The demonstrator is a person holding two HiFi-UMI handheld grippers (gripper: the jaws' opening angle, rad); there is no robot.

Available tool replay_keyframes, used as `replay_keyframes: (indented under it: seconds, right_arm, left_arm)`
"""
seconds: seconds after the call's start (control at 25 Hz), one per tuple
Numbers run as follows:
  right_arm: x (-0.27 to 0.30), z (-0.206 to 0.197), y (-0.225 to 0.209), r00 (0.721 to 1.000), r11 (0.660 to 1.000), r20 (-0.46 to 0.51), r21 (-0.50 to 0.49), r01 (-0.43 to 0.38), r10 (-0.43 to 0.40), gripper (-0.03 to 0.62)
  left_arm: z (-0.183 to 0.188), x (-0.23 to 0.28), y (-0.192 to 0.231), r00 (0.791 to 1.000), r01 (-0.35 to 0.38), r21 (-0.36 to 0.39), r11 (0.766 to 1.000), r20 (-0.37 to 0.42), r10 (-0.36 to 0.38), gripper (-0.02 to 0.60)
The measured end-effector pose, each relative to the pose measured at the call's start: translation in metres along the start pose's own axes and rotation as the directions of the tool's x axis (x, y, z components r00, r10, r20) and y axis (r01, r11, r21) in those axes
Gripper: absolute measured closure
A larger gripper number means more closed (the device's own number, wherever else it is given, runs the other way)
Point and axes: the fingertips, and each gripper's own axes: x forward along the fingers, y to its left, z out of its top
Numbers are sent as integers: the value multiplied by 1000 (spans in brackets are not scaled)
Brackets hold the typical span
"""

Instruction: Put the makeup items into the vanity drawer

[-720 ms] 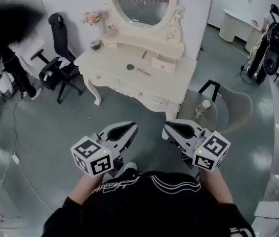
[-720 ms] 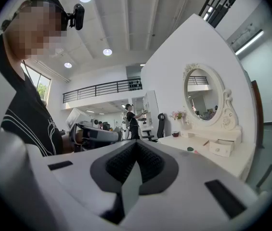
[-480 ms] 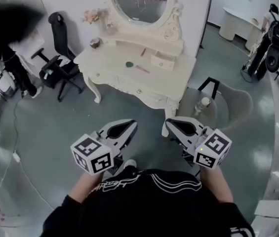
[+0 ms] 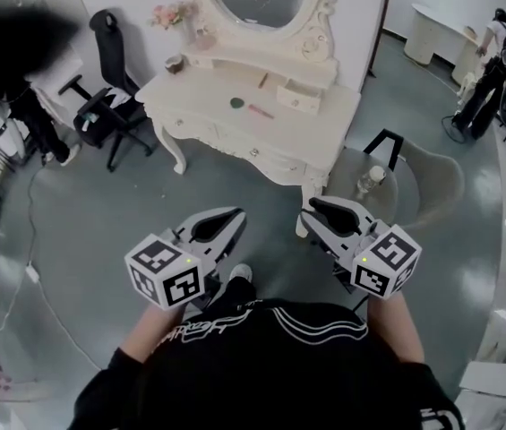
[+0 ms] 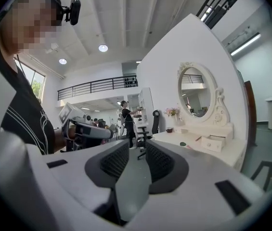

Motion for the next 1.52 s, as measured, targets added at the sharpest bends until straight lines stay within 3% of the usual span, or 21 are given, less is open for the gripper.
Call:
replay_keyframes:
  seconds: [0.08,0.32,0.68,1.04,1.32,1.52]
  right_arm:
    - [5,-2,-4,1000,1000,-18,-8,-8,8,442]
    - [34,-15,-28,999,1000,-53,11,4,-3,369]
    - [106,-16,-85,994,999,-104,10,35,-34,353]
    - [203,-17,-162,982,992,-159,62,110,-99,353]
    - [264,-31,-227,948,971,-244,74,227,-203,353]
    - [294,-36,-260,920,953,-279,48,300,-276,353]
  left_arm:
    - [0,0,6,1000,-7,-9,1000,-1,7,555]
    - [-3,6,43,1000,-25,-40,999,-2,25,555]
    - [16,47,130,1000,1,-80,997,-8,-2,556]
    - [42,104,243,994,66,-118,991,-80,-76,555]
    - [56,139,337,986,103,-156,982,-117,-122,555]
    - [64,159,376,981,132,-125,983,-127,-148,555]
